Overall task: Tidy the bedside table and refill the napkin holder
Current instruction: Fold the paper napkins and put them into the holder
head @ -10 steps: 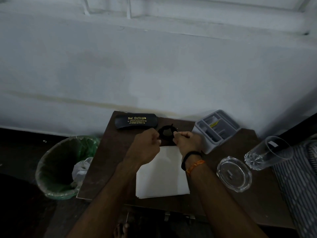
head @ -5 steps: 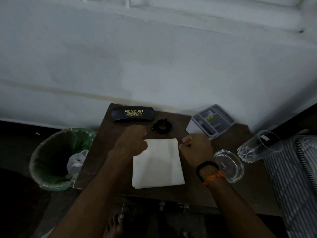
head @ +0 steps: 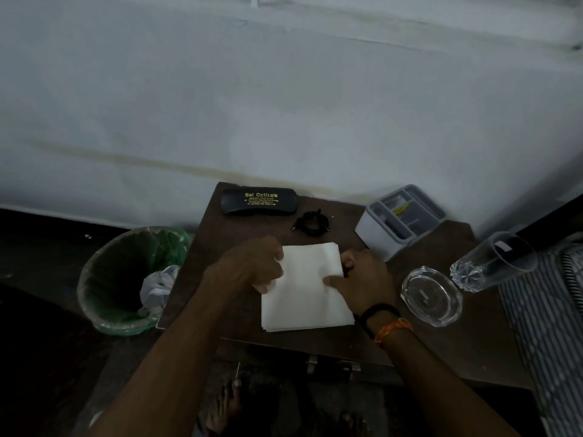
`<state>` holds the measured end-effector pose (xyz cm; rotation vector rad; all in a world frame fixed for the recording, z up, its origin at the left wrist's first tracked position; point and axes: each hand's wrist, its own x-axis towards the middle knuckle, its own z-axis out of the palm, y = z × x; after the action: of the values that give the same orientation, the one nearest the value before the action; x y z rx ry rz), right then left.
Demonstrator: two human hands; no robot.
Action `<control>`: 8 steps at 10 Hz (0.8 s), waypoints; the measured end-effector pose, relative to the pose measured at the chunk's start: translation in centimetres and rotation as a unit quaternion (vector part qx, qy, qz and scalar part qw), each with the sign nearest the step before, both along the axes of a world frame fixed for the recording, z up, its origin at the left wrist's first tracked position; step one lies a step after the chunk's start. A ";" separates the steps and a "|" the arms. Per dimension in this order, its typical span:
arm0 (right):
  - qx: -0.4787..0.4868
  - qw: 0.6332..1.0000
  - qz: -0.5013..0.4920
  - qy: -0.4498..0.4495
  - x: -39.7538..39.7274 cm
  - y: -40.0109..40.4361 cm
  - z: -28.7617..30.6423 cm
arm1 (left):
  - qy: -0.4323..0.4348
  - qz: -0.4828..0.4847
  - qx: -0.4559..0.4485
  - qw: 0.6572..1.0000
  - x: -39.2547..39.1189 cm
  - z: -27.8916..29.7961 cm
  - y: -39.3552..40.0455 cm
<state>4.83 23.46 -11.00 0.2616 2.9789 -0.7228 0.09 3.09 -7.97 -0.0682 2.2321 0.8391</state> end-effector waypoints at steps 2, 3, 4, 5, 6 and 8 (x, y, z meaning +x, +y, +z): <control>0.032 0.997 0.021 0.072 0.9 -1.2 0.5 | 0.038 -0.120 -0.057 0.990 0.2 -0.2 -0.6; 0.037 0.992 0.040 0.115 1.5 -1.6 0.5 | 0.034 -0.120 -0.049 0.991 0.3 0.1 -0.8; -0.005 0.991 0.044 0.129 2.2 -1.8 0.7 | 0.032 -0.104 -0.043 0.993 0.4 0.4 -0.7; -0.050 0.992 0.036 0.111 2.5 -1.4 1.2 | 0.019 -0.037 -0.024 0.999 0.5 1.1 -0.5; -0.091 0.992 0.016 0.086 2.8 -1.1 2.2 | 0.020 -0.020 -0.013 1.000 0.3 0.9 -0.6; -0.069 0.995 0.060 0.030 1.3 -1.1 2.6 | -0.011 -0.025 0.048 0.998 -0.5 1.2 -1.6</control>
<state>6.09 22.38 -8.36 0.0522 2.9513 -0.9316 -0.41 1.52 -6.78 0.0239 2.1603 0.9109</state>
